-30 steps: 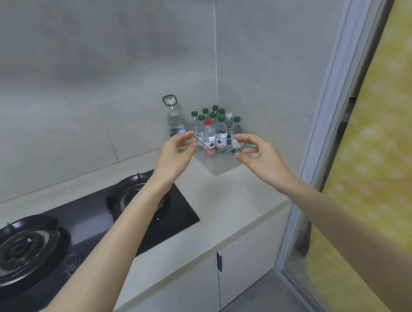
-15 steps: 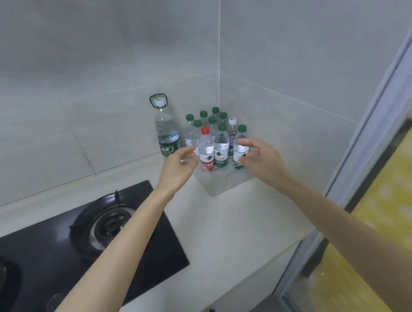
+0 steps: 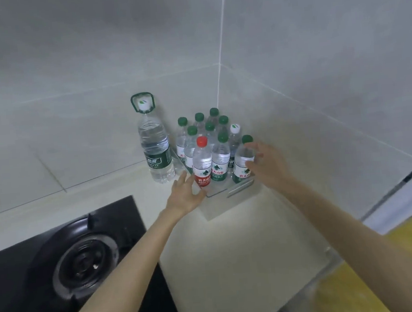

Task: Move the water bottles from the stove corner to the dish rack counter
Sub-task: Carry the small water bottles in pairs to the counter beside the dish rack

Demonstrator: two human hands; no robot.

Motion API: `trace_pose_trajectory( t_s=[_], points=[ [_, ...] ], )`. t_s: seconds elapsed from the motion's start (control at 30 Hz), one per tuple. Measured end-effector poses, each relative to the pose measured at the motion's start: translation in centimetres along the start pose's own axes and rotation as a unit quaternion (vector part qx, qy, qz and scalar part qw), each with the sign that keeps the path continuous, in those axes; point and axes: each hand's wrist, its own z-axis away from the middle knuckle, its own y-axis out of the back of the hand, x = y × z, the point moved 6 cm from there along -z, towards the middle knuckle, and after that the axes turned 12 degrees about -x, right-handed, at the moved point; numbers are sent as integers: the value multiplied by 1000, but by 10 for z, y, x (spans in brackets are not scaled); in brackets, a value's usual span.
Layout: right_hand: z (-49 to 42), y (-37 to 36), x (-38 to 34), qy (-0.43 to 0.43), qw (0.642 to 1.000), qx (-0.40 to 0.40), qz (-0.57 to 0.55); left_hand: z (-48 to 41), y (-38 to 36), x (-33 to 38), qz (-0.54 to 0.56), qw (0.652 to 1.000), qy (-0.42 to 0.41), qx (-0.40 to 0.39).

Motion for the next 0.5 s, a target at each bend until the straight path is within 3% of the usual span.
trace_pose_trajectory(
  t_s=[0.27, 0.5],
  points=[
    [-58, -11, 26, 58, 996, -1, 62, -23, -22, -9, -94, 994, 53, -17],
    [-99, -25, 42, 54, 997, 4, 52, -28, -26, -15, -78, 995, 60, -17]
  ],
)
